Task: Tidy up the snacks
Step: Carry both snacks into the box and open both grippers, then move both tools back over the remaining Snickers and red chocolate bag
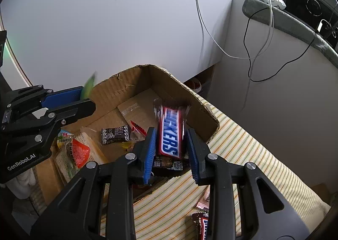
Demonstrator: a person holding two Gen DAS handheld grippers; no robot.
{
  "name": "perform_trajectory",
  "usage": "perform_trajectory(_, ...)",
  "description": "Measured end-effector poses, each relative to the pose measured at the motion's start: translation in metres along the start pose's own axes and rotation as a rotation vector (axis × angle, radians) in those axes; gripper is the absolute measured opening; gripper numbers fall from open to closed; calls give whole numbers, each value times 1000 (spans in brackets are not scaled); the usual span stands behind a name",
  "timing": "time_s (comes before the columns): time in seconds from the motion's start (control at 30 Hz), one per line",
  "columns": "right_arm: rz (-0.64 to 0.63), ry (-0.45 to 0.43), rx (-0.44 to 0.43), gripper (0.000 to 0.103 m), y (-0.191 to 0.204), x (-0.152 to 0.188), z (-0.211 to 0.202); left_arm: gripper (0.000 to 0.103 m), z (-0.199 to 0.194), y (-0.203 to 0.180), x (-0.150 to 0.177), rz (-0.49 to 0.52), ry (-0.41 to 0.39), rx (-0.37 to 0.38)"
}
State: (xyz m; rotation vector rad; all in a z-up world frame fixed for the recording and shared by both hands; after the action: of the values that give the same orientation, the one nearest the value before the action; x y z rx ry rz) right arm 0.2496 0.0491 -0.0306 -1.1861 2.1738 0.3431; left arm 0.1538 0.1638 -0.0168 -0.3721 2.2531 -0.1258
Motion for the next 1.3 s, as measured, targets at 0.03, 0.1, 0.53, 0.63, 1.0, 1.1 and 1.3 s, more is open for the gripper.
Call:
perform_trajectory(0.03,1,-2,7,37,0,0,-1,42,0,0,0,-2,0,-2)
perform_trajectory(0.1,7,-11,23,61,-2,-1,-4,42,1,1,0,-3,-2,-5)
perform_trajectory(0.53,43,-46,61,83,-14,6,-30,42,-11,-2,1,-4,-29,3)
perform_trajectory(0.63,50,-49,71,83,-18,11,-39,42,-18,-5,2,-5,-38,15)
perform_trajectory(1.0,110,-27,109,84,-48,63,-78,43,-38,-42,15,25,-48,99)
perform_trajectory(1.1,122,-6,128,84,-57,84,-85,42,-40,-58,22,44,-39,132)
perform_trajectory(1.3,177,46,134,84,-76,126,-92,43,-39,-86,39,74,-9,178)
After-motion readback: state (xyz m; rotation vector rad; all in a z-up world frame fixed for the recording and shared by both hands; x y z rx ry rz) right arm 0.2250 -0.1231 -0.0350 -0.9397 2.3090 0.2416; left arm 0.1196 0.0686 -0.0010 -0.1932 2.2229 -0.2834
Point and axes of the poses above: each gripper's, at about its wrist camera, not at the fingertips, and z roughly the way its jaws point, y to its left, x to its underside, the point moved 2 cm from there along z, roughly the way its jaws point, and after that the axes turned 10 degrees about -z, right-handed, at the moved point
